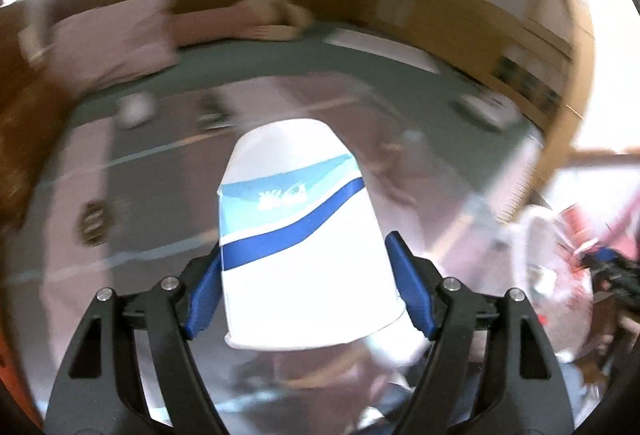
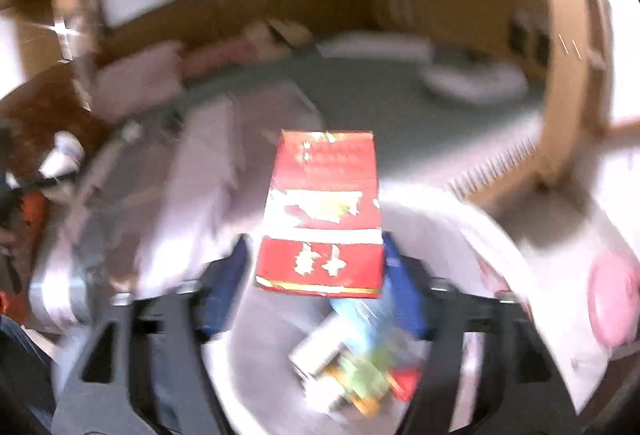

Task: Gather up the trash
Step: 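Carry both to the bin and open both tools over it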

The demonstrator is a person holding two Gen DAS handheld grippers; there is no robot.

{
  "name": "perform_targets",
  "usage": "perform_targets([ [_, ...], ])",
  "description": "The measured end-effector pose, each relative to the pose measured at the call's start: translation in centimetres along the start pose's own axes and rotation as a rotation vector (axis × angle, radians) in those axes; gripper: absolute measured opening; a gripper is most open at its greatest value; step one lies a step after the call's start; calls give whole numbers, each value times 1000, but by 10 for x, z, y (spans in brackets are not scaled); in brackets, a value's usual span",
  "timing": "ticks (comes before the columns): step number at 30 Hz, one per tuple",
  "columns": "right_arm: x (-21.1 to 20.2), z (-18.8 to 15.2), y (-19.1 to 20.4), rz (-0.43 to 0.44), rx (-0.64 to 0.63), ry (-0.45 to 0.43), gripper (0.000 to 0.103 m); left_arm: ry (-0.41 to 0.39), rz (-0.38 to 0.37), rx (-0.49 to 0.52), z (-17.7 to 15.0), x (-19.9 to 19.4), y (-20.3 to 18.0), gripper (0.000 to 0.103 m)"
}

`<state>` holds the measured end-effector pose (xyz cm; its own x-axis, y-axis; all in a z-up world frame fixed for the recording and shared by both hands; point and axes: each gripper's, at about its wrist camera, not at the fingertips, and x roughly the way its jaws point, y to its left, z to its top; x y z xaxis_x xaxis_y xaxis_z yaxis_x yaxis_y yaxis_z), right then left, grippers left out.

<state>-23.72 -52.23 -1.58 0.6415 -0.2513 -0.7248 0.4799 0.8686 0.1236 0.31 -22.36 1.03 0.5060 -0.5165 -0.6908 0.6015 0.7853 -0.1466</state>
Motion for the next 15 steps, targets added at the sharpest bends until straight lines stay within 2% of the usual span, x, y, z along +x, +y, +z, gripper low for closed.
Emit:
perform_targets([
  [1,-4,-2,-11,-22,42,-12,80,10,-38,17,3,3,-20,76],
  [2,-15,-3,-25,-36,111,-59,80,31,-106,47,9,8,-54,76],
  [4,-40,1,-44,-36,214,-164,81,57,-185,94,13,13,-97,77],
  [5,-53,4,-50,-46,247,-217,83,81,-243,137,16,17,-131,77],
  [8,-77,17,-45,-25,260,-304,84,158,-375,199,18,29,-195,86],
  [9,-81,22,-38,-11,250,-320,84,179,-398,215,17,33,-208,91],
  [10,-82,25,-35,1,242,-326,84,193,-411,237,17,36,-219,97],
  [12,-80,29,-22,28,212,-331,84,186,-363,284,17,43,-233,99],
  [13,-78,30,-14,39,194,-329,84,176,-335,287,18,43,-230,99],
  [15,-71,32,-3,58,159,-311,84,162,-325,254,20,39,-208,99],
])
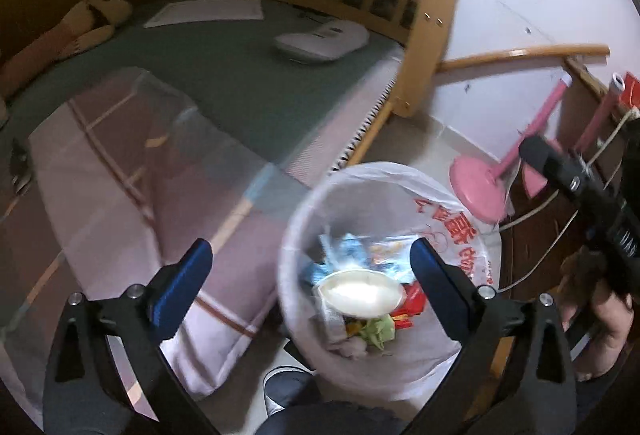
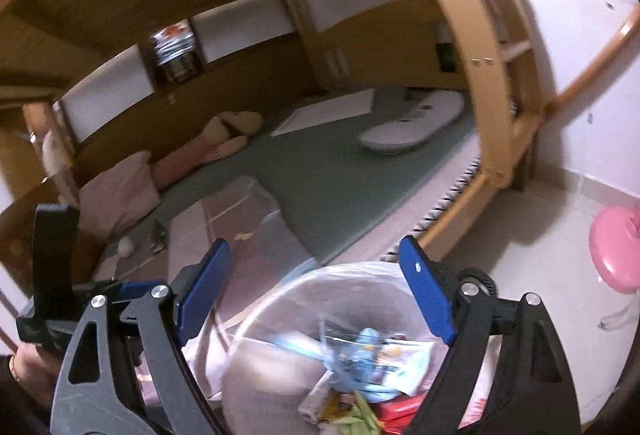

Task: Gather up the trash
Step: 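Carry both to the bin and open both tools over it, then move both tools back over the bed toward the remaining trash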

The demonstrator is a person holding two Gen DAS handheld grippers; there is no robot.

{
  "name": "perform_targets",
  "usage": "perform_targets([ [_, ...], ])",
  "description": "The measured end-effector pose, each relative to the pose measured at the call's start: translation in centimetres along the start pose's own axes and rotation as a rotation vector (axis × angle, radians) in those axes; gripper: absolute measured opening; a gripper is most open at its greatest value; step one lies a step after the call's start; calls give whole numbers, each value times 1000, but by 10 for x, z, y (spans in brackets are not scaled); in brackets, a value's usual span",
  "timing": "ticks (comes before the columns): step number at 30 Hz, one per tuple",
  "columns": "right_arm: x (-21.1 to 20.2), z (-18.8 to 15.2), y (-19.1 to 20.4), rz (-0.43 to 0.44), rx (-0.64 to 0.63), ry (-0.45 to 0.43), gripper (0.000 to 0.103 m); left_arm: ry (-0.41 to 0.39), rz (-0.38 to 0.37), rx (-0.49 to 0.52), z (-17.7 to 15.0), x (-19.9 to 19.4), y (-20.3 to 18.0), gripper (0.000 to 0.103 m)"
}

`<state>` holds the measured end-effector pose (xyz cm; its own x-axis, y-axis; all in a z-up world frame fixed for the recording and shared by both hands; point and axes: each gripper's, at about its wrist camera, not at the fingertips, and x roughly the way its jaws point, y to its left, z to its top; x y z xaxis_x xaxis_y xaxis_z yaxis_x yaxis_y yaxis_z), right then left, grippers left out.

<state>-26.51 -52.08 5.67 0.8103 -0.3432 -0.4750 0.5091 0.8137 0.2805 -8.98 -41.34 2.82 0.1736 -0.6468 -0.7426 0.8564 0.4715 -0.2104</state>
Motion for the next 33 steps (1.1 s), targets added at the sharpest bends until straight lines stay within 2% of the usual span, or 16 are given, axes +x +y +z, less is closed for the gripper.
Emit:
perform_targets([
  [4,36,-10,30,61,-56,86,84,-52,94,-81,-15,-38,63,99],
  [7,66,-19,68,115,-116,152,84,-96,237,-146,-30,-72,126,99],
  [10,93,-23,117,179,-191,191,84,-138,419,-248,-56,-112,202,99],
  [14,142,-27,201,246,-354,252,84,-183,569,-426,-94,-154,288,99],
  [17,179,-32,260,319,-416,306,85,-227,639,-545,-122,-176,336,99],
  [20,225,-39,312,339,-484,337,85,-216,670,-598,-135,-183,362,99],
  [24,299,-48,374,347,-521,385,85,-243,683,-629,-145,-200,371,99],
  [29,405,-55,448,256,-552,388,85,-262,658,-661,-147,-206,372,99],
  [33,473,-64,482,171,-571,400,85,-235,669,-658,-148,-198,381,99],
])
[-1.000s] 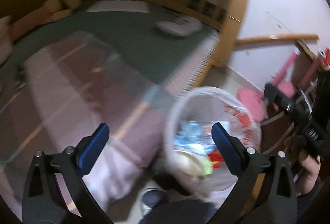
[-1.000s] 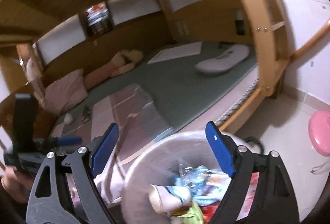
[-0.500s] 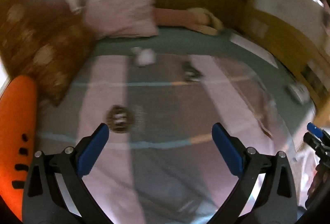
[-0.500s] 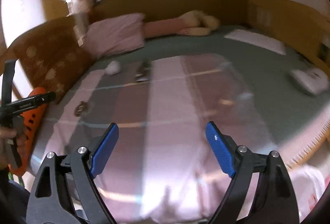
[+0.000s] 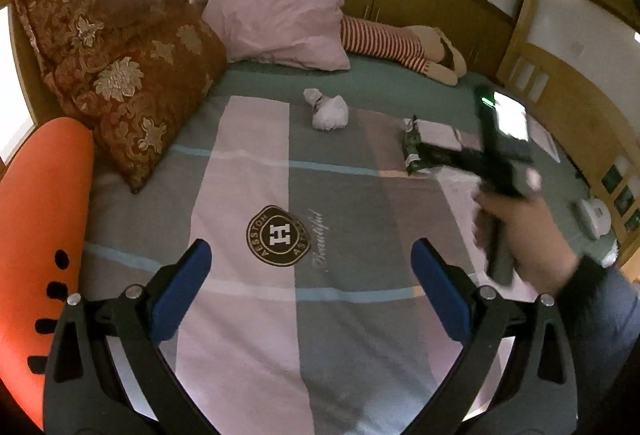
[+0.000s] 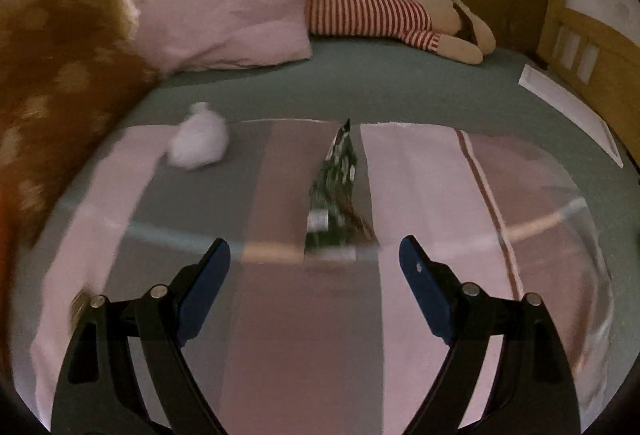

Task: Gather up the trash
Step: 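Move both tools back over the bed toward the remaining trash, then grasp the green snack bag with the right tool while the left tool grasps the white tissue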

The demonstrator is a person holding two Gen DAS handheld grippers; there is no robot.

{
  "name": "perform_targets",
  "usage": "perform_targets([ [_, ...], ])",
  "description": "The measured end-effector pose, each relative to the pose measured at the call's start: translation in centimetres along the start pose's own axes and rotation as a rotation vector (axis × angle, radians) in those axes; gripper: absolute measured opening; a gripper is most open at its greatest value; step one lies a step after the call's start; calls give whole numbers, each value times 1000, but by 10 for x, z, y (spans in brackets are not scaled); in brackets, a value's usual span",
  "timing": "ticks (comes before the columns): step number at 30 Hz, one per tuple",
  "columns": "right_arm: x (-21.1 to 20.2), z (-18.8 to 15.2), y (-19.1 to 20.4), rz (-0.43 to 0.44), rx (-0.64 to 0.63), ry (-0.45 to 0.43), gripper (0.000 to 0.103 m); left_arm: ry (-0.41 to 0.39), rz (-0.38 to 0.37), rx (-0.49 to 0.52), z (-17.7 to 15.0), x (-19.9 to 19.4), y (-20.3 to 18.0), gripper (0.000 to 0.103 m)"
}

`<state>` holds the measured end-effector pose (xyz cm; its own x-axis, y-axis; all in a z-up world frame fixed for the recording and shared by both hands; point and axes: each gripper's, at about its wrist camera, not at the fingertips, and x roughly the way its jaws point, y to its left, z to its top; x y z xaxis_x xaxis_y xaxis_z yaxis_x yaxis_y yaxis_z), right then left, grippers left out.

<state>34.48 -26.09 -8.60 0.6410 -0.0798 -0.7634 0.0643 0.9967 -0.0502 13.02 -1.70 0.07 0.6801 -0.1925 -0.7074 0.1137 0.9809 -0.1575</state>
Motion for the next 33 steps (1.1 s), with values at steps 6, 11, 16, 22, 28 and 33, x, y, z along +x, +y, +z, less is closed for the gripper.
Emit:
perform_targets([
  [6,64,0,-8,-3,28,145,44,28,42,-9,0,27,9,99],
  [11,24,-13,-26,71,30,22,28,76,17,-52,9,65,11,99],
  [16,-35,-37,-44,177,48,-67,28,83,40,-34,44,127,-2,99],
  [22,-65,-69,-60,246,79,-122,28,108,18,-32,109,229,-30,99],
  [28,-69,-69,-45,295,27,-132,28,84,47,-10,158,318,-46,99],
  [33,-72,-70,-35,304,-24,-137,28,192,31,-57,152,364,-42,40],
])
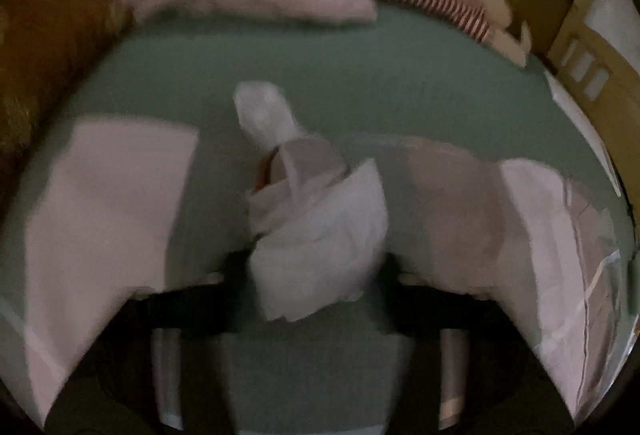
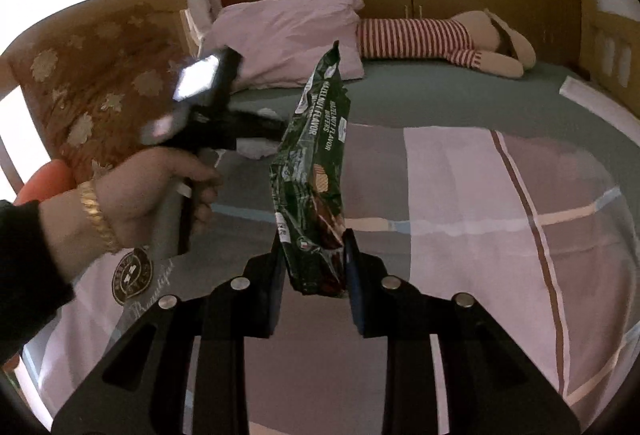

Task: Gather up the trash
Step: 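Grasp the green snack bag with the right tool while the left tool grasps the white tissue, then lift the snack bag and tissue off the bed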

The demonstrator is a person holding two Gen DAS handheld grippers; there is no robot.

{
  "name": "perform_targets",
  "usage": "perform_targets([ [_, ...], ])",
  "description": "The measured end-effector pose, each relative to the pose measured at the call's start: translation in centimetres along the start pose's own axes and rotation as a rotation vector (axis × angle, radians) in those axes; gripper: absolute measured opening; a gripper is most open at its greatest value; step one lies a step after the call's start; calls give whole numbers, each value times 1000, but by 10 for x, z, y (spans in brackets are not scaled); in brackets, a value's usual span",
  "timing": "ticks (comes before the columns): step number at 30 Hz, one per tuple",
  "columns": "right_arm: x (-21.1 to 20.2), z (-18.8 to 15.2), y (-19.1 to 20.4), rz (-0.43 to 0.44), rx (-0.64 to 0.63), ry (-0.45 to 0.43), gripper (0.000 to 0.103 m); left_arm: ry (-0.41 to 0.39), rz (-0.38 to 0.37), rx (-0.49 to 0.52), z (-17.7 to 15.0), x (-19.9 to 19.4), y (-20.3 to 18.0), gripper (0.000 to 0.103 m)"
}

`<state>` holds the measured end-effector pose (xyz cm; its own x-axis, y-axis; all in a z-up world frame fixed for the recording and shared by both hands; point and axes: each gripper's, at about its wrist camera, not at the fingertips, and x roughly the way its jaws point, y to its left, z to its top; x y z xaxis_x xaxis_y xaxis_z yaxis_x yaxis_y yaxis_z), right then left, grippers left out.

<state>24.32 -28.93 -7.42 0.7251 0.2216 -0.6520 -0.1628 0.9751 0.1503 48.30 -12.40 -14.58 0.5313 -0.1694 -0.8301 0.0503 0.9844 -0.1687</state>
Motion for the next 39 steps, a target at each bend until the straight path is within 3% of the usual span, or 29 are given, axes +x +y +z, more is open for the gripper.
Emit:
perform_targets([
  [1,1,0,-1,3,5,6,28,-27,6,-6,-7,-6,2,32],
  [3,0,1,-4,6,23,10,28,-22,10,30,-17,-18,2,25],
  [6,-10,4,-3,24,53,17,28,-20,-55,85,-45,-64,6,24],
  [9,-30,7,4,44,72,23,28,-62,-74,165,-84,-136,10,24],
  [15,-112,1,40,66,67,-23,28,-173,-41,204,-170,-283,23,28],
  [17,-146,-9,55,57,64,-51,28,-197,-44,227,-196,-319,22,28],
  [20,-189,-36,75,31,48,-93,28,-229,-55,169,-235,-351,34,29],
  [23,-215,-67,88,-4,38,-106,28,-227,-47,137,-261,-361,38,30],
  [25,-225,-83,94,17,47,-97,28,-221,-76,118,-278,-368,40,31],
  [28,-231,-91,101,3,18,-99,28,-234,-105,147,-294,-377,34,31],
  [31,-229,-93,104,-24,10,-104,28,-269,-67,191,-303,-376,34,31],
  [36,-224,-93,107,-73,-11,-116,28,-201,-66,148,-302,-353,42,31],
  [39,-234,-94,101,-80,4,-125,28,-202,-62,179,-304,-350,35,31],
])
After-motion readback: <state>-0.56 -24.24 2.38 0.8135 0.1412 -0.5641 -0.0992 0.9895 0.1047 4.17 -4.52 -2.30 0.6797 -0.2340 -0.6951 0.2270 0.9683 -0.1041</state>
